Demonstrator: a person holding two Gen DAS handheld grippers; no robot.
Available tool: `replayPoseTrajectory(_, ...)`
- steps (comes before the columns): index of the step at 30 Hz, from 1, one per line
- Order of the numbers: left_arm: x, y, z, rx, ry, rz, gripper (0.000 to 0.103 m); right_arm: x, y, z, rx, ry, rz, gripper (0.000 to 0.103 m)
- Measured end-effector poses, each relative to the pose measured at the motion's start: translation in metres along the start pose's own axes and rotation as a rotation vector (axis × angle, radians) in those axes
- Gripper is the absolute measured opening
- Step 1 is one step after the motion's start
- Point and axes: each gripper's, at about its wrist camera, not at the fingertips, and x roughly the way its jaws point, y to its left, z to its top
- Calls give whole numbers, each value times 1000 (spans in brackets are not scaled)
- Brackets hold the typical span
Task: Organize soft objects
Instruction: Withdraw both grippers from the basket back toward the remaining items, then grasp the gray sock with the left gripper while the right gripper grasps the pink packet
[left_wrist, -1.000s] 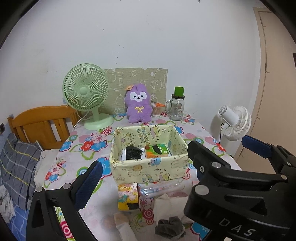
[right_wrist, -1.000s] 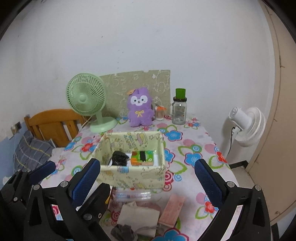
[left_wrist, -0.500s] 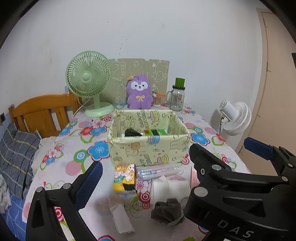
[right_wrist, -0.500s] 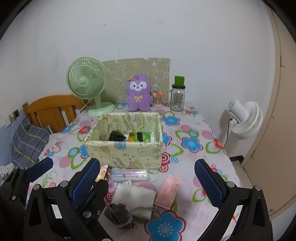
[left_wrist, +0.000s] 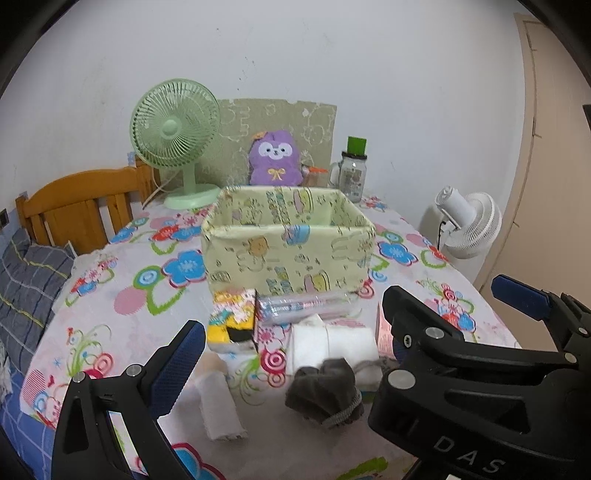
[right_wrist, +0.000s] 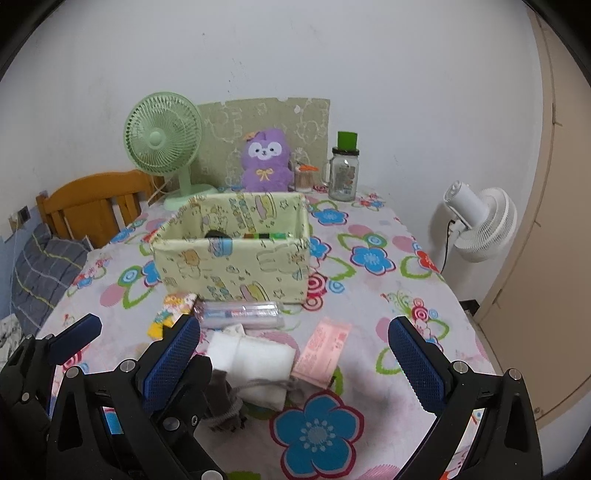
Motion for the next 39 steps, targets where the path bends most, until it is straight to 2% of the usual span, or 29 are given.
replayPoseTrajectory(11, 25, -15, -29, 9, 56, -25, 93, 23, -16, -32, 24, 43, 14, 103)
replayPoseTrajectory(15, 32, -18, -35, 3, 86, -38, 84, 31, -19, -40, 29, 69, 21, 103)
replayPoseTrajectory(19, 40, -20, -38, -2, 116, -50, 82, 37, -21, -43, 38, 90, 30, 103)
replayPoseTrajectory(23, 46, -21, -40, -1, 140, -54, 71, 45, -23, -46, 46, 112, 28, 103)
replayPoseTrajectory(25, 50, -20, -41, 2, 154, -47, 59, 49, -23, -48, 53, 125, 35, 103)
replayPoseTrajectory(31, 51, -18, -40, -4, 152, -44, 53, 54, -23, -47, 63, 130, 58, 102)
replayPoseTrajectory(39, 46, -10, -27, -12, 119, -6, 52, 52, -21, -35, 76, 94, 83, 99)
